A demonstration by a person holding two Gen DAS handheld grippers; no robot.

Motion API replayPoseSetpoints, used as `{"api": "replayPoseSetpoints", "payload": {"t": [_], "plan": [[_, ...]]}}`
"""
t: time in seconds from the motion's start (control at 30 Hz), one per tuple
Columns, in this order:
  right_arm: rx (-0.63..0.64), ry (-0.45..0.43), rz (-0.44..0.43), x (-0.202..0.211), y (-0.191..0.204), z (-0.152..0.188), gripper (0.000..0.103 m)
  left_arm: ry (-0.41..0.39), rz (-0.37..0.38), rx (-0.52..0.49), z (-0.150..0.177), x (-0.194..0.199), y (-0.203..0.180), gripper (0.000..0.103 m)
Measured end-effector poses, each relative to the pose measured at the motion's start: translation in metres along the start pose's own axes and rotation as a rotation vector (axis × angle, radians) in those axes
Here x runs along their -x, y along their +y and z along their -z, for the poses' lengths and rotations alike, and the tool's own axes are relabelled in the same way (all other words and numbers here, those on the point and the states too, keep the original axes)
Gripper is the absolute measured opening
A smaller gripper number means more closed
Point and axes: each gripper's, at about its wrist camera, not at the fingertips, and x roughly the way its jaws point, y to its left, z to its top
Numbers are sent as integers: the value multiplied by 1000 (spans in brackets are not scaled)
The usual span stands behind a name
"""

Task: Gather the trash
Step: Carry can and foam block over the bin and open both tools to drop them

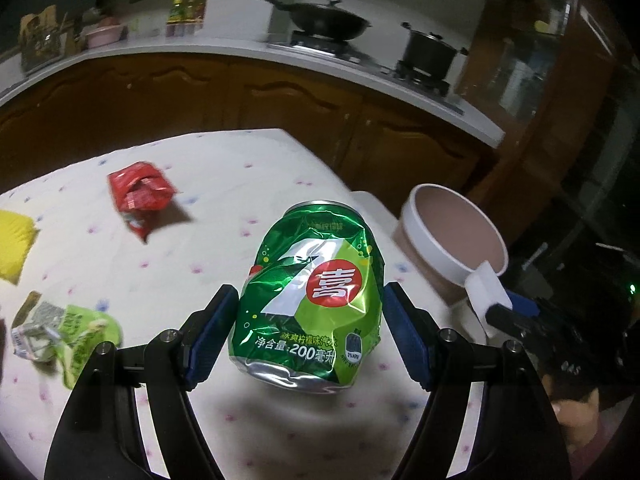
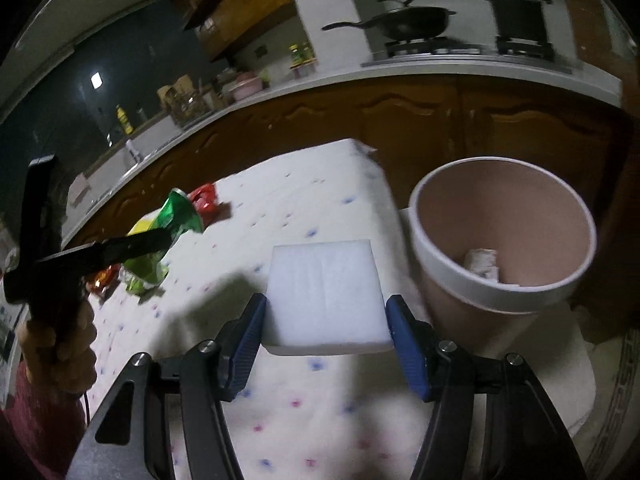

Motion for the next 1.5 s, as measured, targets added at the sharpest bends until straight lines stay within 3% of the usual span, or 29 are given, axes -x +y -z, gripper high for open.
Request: {"api": "replayPoseSetpoints", "payload": {"t": [0.63, 1.0, 1.5], "plan": [[-125, -76, 71, 36, -82, -16, 62, 2, 90, -116, -27, -29, -83, 75], [-171, -102, 96, 36, -126, -34, 62, 32, 130, -161, -43, -65, -129, 75], [-198, -92, 109, 23, -163, -51, 62, 82, 139, -203, -61, -118, -164, 75]]}}
